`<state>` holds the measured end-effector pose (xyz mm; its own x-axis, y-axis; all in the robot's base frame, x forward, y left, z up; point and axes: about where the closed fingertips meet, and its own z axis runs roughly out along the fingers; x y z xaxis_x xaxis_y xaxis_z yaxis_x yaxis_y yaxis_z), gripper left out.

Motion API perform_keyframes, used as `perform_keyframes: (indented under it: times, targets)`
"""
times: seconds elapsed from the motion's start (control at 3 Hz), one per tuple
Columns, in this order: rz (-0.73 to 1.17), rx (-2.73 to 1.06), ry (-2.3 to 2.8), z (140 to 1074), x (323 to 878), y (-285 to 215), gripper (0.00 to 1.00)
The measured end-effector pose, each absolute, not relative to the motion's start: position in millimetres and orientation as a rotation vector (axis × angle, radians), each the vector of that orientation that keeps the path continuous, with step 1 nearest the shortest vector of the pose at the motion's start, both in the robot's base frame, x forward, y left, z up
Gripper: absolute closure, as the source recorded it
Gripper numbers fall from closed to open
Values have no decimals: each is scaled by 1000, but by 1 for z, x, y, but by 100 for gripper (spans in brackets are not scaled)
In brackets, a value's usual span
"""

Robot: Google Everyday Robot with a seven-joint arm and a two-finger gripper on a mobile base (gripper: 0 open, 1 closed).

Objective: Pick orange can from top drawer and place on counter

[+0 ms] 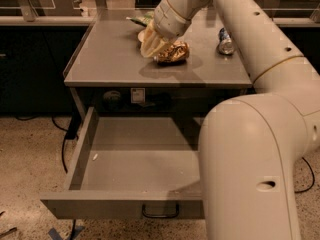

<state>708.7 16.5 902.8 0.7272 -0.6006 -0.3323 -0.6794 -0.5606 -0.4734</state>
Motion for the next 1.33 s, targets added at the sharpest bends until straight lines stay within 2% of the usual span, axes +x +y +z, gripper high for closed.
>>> perform_keyframes:
  times: [1.0,1.33]
  targets:
    - [177,-2343,966,903,709,17,12]
    - [177,-2343,966,903,709,17,0]
